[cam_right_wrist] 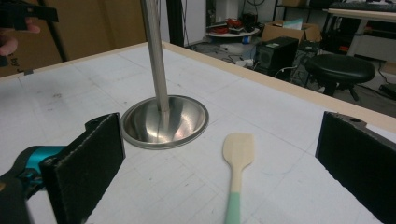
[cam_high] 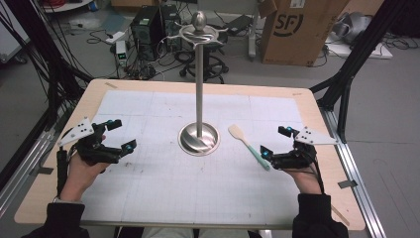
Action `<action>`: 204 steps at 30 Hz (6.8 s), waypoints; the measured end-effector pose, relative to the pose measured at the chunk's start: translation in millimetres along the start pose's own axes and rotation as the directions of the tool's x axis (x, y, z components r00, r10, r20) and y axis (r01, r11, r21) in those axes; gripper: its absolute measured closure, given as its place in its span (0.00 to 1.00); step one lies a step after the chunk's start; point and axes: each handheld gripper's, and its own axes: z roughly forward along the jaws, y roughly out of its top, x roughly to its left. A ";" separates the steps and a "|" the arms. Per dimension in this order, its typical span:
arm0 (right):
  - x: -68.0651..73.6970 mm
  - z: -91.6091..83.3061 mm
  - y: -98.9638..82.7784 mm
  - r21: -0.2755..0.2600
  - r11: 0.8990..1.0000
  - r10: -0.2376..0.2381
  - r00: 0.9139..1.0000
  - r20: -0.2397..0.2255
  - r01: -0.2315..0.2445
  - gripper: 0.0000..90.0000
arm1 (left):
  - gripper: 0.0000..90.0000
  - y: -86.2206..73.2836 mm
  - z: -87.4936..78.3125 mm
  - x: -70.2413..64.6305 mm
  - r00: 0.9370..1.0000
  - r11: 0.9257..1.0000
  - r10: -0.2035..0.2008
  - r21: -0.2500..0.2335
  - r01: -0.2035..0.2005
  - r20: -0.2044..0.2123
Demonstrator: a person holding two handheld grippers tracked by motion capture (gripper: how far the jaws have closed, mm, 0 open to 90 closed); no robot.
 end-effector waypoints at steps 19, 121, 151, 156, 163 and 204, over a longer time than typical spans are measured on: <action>-4.3 12.8 -4.3 0.031 0.998 0.047 0.997 -0.055 -0.045 0.05 | 0.02 1.1 -1.6 -2.1 1.000 1.000 -0.008 -0.002 0.008 0.011; 24.3 55.3 -52.4 0.554 0.832 0.098 0.975 -0.201 0.031 1.00 | 0.02 -0.2 2.8 -12.5 0.999 0.999 -0.009 0.035 0.008 0.045; -27.7 94.6 -27.5 0.489 0.872 0.082 0.992 -0.096 -0.025 1.00 | 0.02 -1.1 5.5 -14.2 0.999 0.999 -0.011 0.046 0.009 0.048; -31.4 115.9 -19.7 0.486 0.873 0.109 0.989 -0.105 -0.045 1.00 | 0.02 -0.1 3.3 -12.5 0.999 0.999 -0.016 0.034 0.015 0.044; -32.1 153.0 -14.1 0.511 0.858 0.122 0.988 -0.097 -0.056 1.00 | 0.02 -0.3 3.6 -12.7 0.999 0.999 -0.018 0.035 0.017 0.047; -3.7 150.7 -24.7 0.580 0.814 0.158 0.960 -0.232 0.006 1.00 | 0.02 0.1 2.7 -14.0 0.999 0.999 -0.015 0.034 0.014 0.052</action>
